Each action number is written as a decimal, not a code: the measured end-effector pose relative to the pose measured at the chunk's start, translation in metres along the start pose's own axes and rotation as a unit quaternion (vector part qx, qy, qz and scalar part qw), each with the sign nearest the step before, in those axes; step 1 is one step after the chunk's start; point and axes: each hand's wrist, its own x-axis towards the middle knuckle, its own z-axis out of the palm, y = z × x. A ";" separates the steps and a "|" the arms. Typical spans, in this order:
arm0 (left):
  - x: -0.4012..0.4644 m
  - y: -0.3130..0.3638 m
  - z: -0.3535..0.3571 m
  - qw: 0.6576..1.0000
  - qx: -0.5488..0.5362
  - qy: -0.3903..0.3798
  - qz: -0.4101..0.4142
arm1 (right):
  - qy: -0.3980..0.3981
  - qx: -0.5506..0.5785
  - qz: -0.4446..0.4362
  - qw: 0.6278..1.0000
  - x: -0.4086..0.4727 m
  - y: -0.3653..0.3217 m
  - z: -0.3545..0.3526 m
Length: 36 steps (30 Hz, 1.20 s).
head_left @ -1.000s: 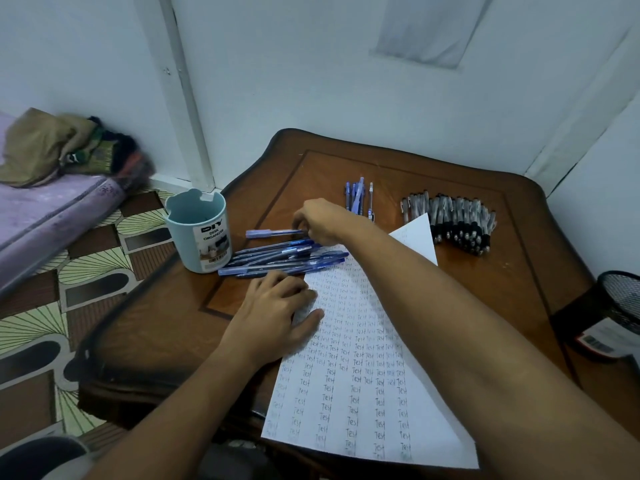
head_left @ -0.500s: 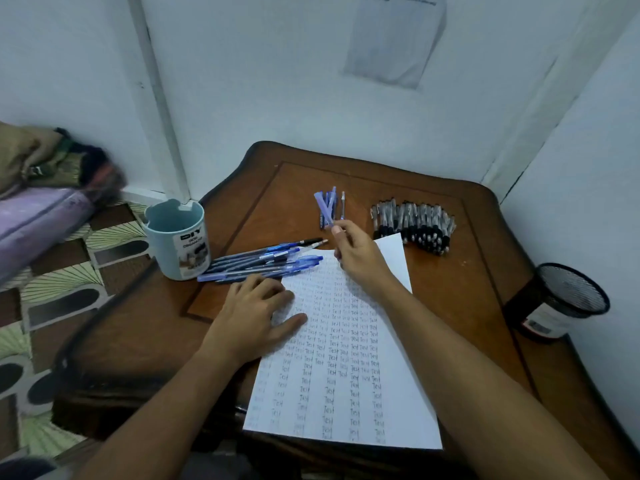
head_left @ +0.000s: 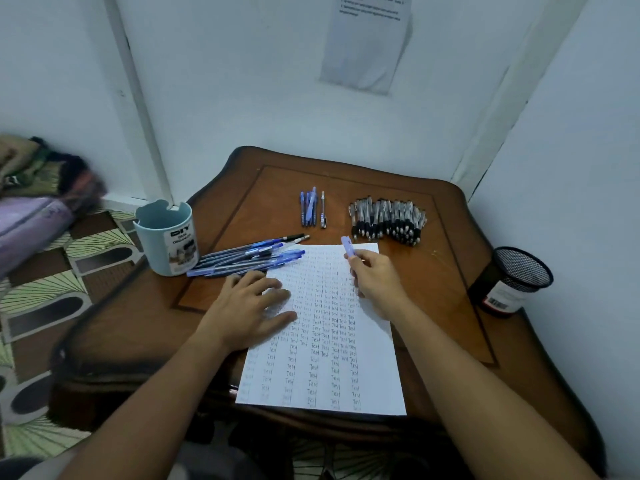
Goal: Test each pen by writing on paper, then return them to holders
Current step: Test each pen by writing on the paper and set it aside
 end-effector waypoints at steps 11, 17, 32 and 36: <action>0.001 -0.002 0.000 1.000 -0.006 -0.018 -0.025 | -0.082 -0.302 -0.009 0.950 -0.012 0.000 0.005; 0.001 -0.003 0.001 0.999 -0.014 -0.009 -0.029 | -0.186 -0.190 0.105 0.958 -0.013 -0.010 -0.016; 0.001 -0.003 -0.001 0.999 -0.009 -0.021 -0.029 | -0.066 0.245 -0.009 0.967 -0.041 0.032 -0.044; 0.001 -0.003 0.001 1.000 -0.016 -0.008 -0.025 | -0.042 0.193 -0.027 0.980 -0.044 0.039 -0.037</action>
